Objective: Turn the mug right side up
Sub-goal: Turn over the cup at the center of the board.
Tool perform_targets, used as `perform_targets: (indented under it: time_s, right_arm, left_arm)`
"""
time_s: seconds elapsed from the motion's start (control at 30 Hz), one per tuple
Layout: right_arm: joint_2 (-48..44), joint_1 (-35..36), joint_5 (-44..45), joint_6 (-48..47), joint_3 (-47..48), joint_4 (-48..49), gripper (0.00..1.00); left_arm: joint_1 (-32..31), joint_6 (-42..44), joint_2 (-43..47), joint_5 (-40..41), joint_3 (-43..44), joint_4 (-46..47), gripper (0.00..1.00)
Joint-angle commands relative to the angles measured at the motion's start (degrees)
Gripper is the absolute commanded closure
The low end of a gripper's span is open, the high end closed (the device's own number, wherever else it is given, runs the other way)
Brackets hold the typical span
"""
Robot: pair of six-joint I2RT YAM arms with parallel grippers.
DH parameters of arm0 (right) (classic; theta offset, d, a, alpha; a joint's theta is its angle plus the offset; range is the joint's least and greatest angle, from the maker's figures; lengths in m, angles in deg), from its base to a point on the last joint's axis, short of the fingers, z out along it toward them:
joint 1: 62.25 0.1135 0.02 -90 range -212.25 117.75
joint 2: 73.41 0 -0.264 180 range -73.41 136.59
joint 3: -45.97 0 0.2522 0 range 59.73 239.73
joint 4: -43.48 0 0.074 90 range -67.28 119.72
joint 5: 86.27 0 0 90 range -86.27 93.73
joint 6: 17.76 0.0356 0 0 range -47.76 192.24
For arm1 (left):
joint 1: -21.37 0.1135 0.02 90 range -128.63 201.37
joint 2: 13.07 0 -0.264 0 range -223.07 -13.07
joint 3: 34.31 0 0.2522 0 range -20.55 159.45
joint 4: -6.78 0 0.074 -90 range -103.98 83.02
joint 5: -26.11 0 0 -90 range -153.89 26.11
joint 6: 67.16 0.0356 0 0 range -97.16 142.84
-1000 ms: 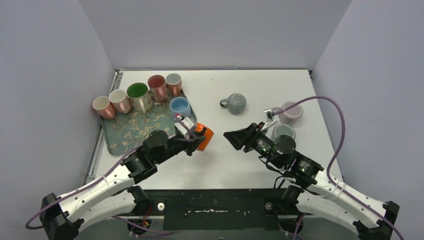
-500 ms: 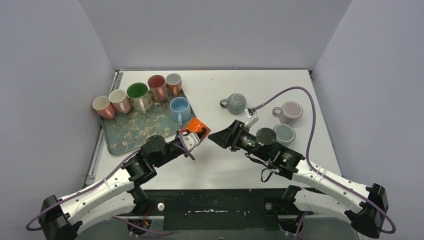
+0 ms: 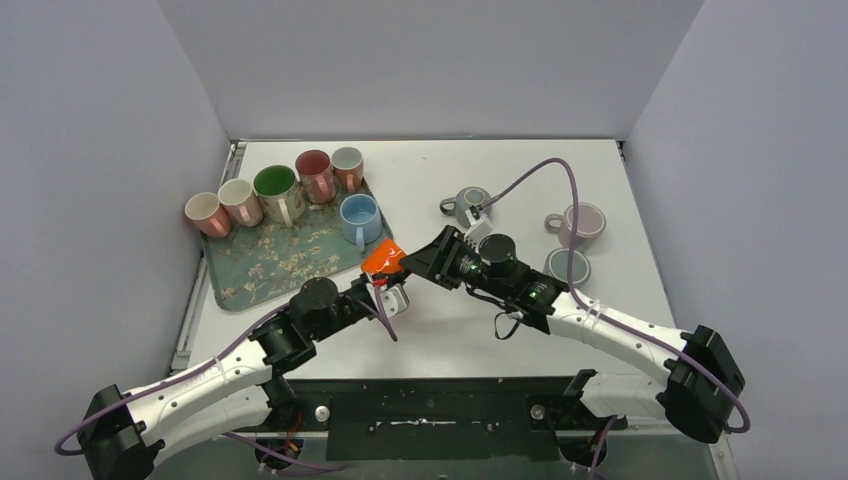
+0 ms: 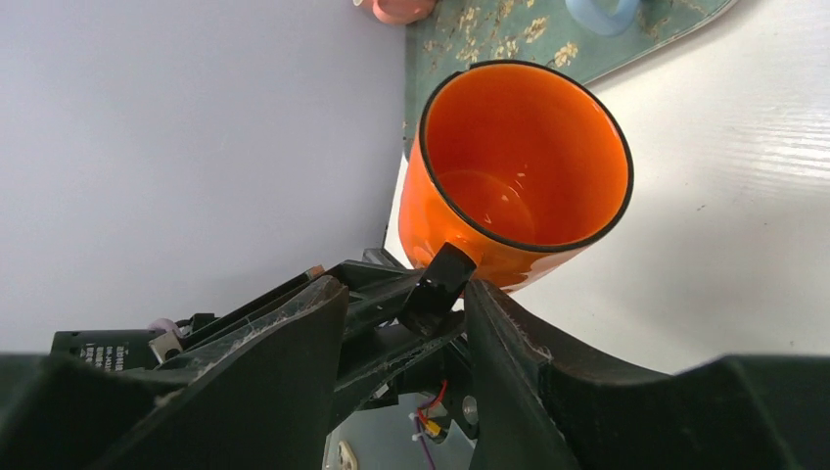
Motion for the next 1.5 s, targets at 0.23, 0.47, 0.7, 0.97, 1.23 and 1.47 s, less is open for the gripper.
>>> perform_targets:
  time_s: [0.23, 0.47, 0.7, 0.97, 1.23, 1.47]
  right_arm:
    - [6.9, -0.1, -7.2, 3.1, 4.9, 6.6, 0.56]
    - [8.6, -0.1, -7.6, 1.5, 5.2, 9.5, 1.0]
    - [7.5, -0.2, -4.7, -1.3, 3.4, 15.9, 1.0]
    - [6.5, -0.7, -1.9, -5.2, 1.1, 17.2, 1.0]
    - [8.1, -1.0, -3.0, -12.2, -2.2, 21.0, 1.0]
    - [9.9, 0.1, -4.9, -25.4, -3.5, 30.3, 1.0]
  left_arm:
    - [-0.8, 5.6, 1.2, 1.9, 1.8, 5.4, 1.0]
    - [-1.0, 5.1, 1.9, 4.1, 1.9, 4.0, 1.0]
    - [-1.0, -0.9, 1.8, 6.4, 4.4, -2.4, 0.81]
    - [-1.0, -16.6, 5.3, 7.1, 3.3, -6.8, 0.54]
    - [-0.7, -35.1, 10.4, 22.7, 4.8, -12.9, 0.36]
    - [3.4, -51.0, 4.8, 30.4, 20.0, -29.9, 0.19]
